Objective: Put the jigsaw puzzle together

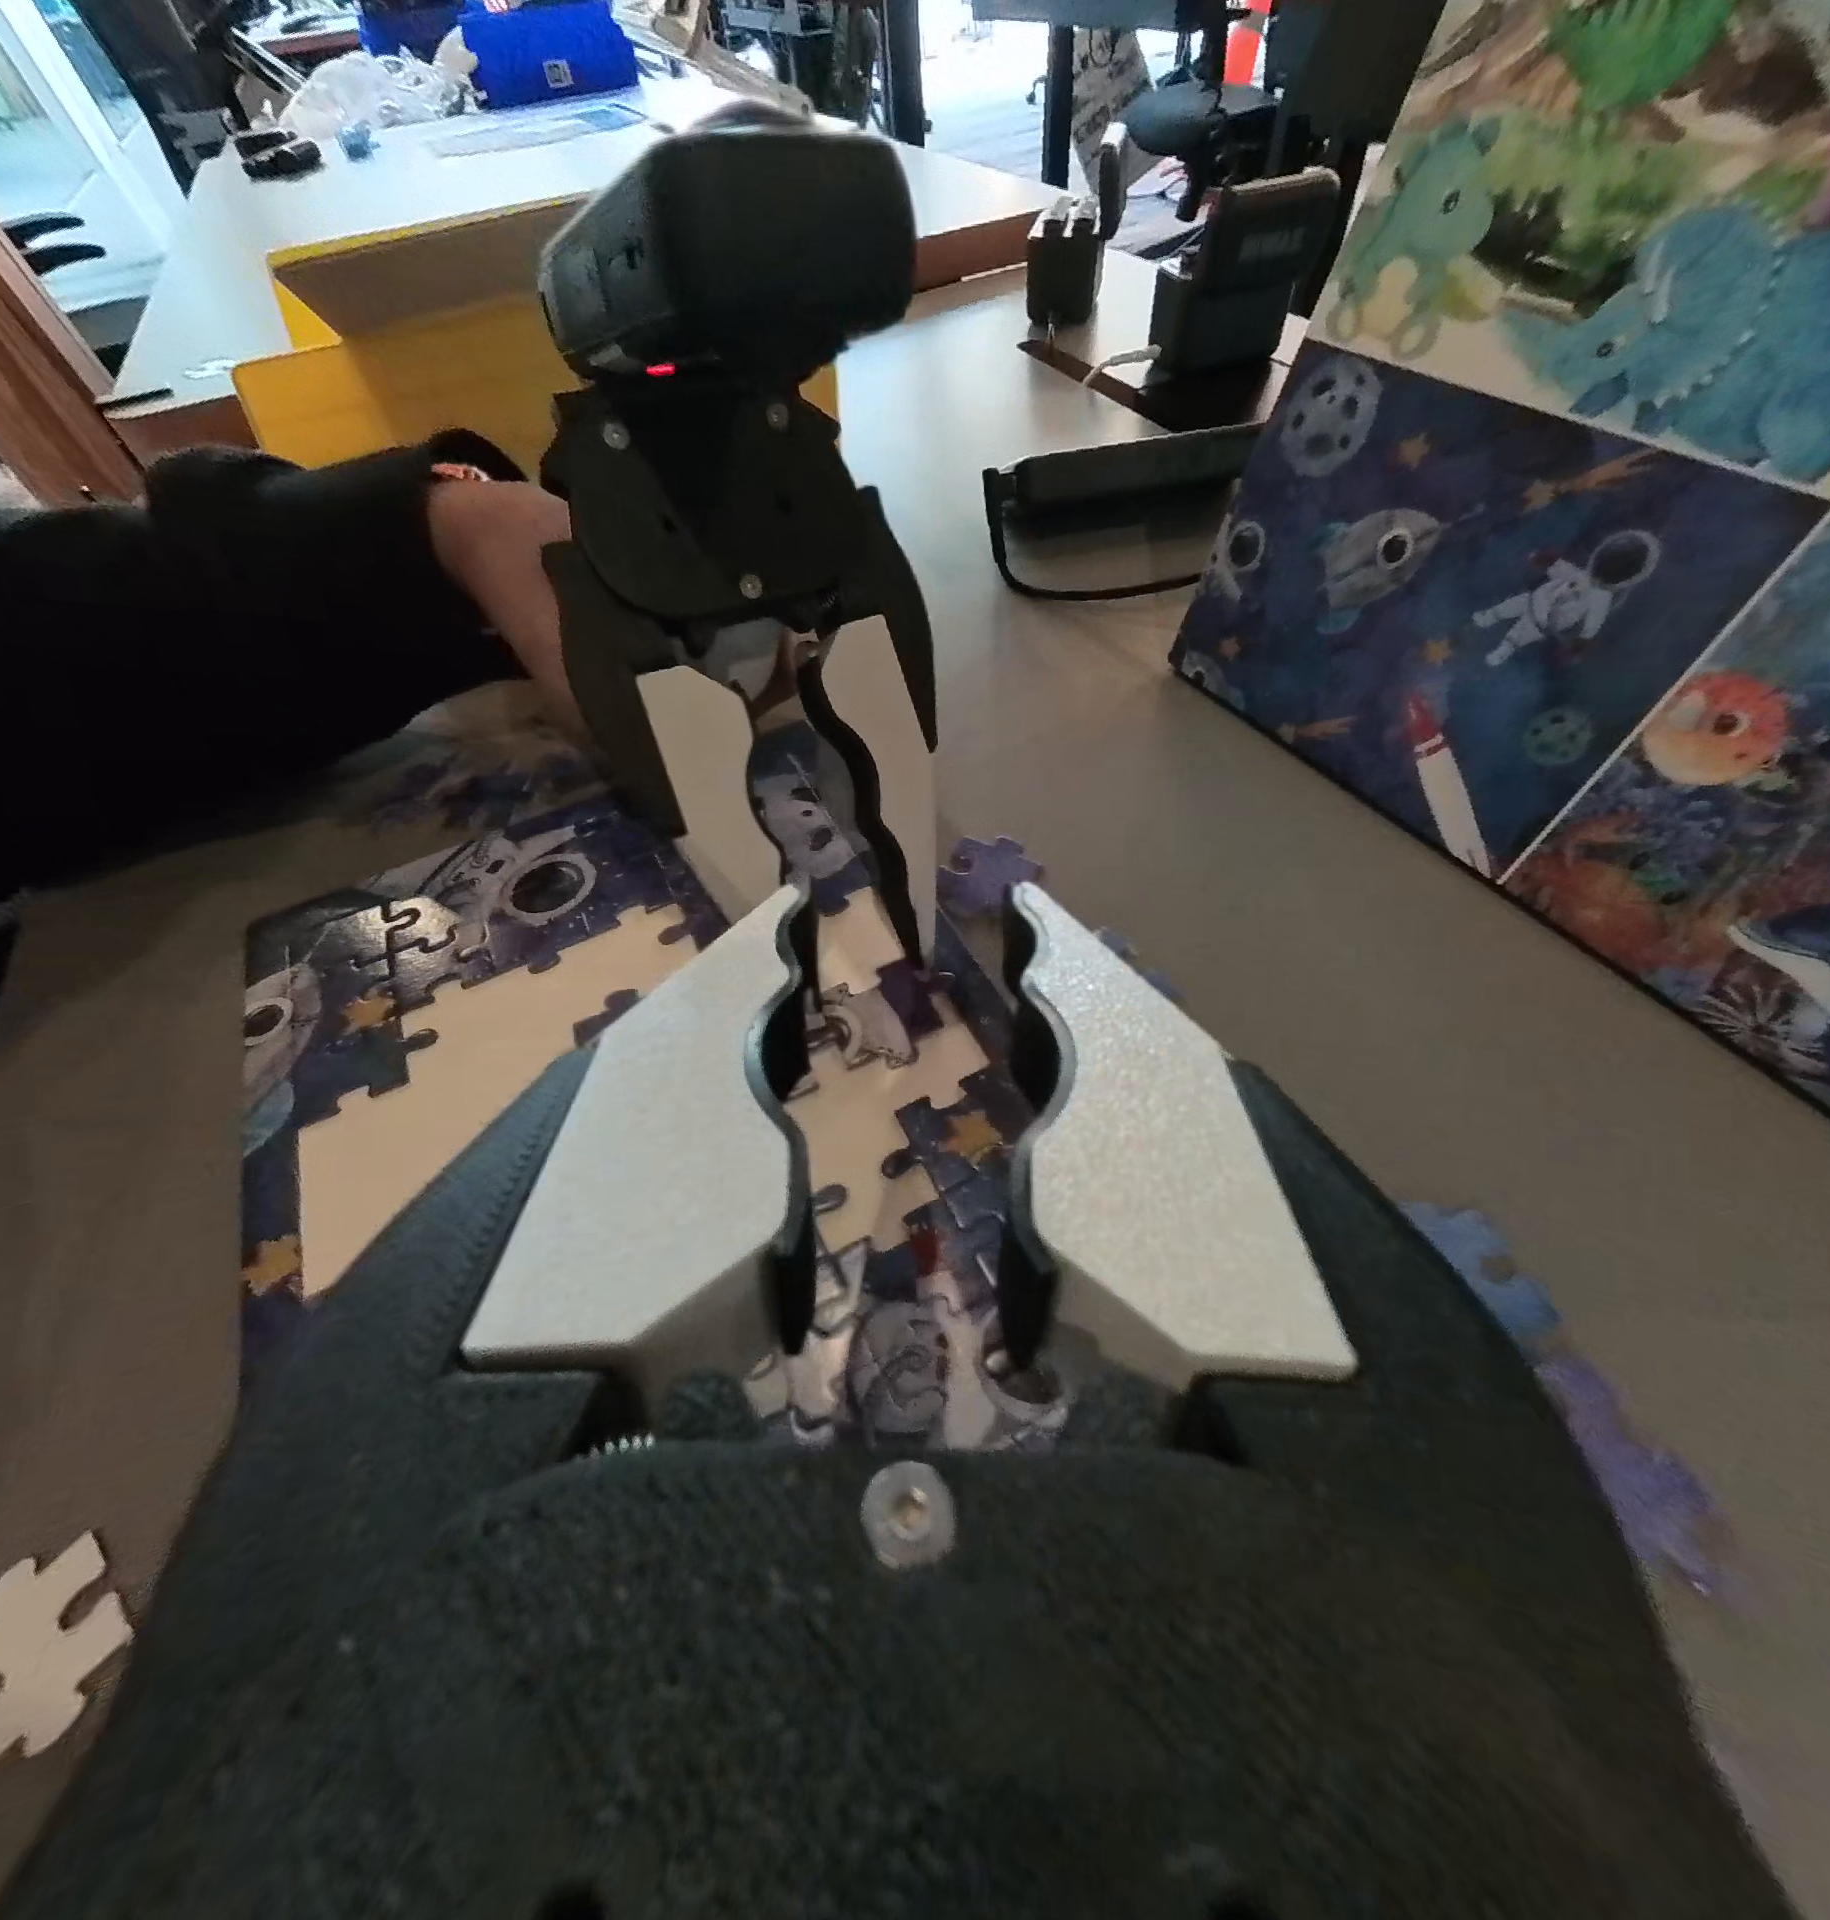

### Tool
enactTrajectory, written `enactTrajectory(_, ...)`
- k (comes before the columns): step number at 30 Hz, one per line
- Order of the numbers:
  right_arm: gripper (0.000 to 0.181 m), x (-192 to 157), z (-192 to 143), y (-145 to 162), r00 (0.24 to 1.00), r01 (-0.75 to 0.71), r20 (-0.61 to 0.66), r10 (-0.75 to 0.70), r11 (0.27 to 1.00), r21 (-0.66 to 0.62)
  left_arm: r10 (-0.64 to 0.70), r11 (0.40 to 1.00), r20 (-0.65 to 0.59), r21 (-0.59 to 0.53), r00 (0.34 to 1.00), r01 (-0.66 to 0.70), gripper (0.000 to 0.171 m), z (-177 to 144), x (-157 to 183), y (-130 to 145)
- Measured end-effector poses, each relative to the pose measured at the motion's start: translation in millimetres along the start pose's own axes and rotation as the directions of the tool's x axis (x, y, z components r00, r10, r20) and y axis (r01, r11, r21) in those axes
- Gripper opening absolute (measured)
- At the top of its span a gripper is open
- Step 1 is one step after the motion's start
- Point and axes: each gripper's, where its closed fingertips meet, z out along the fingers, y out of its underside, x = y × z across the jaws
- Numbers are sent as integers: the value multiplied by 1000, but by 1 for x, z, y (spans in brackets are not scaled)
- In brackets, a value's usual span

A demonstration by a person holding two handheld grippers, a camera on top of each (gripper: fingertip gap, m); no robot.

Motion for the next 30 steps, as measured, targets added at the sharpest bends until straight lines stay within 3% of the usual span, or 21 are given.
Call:
enactTrajectory(5,34,6,-4,0,1000,-1,-22,1,1000,2,31,1000,13,5,999,-31,29,-2,3,0)
enactTrajectory(9,34,9,-6,1,1000,-9,-26,9,1000,4,56,995,17,76,998,-57,29,-10,13,-13)
enactTrajectory(30,34,0,6,17,1000,18,0,-18,997,-69,76,997,58,6,995,-76,29,0,8,0)
